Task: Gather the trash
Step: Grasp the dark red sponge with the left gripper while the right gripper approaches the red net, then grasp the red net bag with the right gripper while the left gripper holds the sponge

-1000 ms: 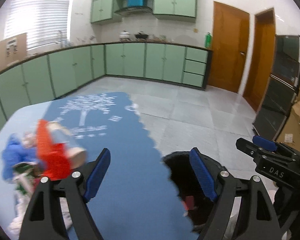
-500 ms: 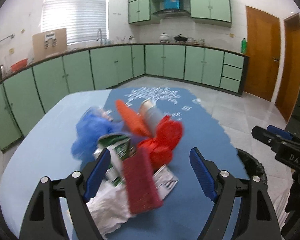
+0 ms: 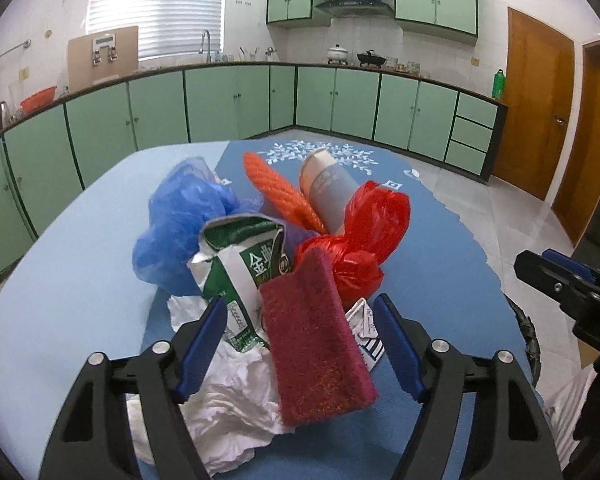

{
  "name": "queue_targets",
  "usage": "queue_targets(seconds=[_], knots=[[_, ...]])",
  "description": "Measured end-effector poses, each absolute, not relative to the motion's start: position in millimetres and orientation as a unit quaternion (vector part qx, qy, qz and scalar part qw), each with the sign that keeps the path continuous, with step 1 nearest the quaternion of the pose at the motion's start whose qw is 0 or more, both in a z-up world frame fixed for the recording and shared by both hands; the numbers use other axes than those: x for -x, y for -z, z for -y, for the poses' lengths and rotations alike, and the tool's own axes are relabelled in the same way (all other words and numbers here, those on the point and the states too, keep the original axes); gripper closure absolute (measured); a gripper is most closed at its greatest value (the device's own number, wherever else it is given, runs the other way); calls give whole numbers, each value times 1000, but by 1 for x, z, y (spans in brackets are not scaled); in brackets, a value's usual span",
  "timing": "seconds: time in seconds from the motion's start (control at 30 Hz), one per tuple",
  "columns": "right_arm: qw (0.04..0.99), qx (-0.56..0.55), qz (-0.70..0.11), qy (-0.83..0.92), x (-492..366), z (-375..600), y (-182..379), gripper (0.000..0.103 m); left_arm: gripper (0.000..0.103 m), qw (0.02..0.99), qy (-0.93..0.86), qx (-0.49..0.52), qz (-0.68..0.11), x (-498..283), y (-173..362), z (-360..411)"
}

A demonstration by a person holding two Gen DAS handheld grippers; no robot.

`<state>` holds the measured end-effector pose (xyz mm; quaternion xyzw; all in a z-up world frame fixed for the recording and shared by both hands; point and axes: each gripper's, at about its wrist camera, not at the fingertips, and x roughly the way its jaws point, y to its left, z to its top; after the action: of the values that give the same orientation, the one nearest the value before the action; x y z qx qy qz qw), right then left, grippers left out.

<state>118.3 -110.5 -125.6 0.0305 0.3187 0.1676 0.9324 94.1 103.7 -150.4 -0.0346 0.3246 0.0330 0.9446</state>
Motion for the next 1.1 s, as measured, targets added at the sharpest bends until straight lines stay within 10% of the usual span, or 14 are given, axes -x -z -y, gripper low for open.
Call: queue_targets(seconds=[0.4,1.1], knots=[[931,-23,-321,-173,-120,104,127,38,66,945,-18,33,-325,-96,152,-101],[924,-5,-300,-235,-136,27,115,38,67,957,-84,45,-274,-78,121,-146]])
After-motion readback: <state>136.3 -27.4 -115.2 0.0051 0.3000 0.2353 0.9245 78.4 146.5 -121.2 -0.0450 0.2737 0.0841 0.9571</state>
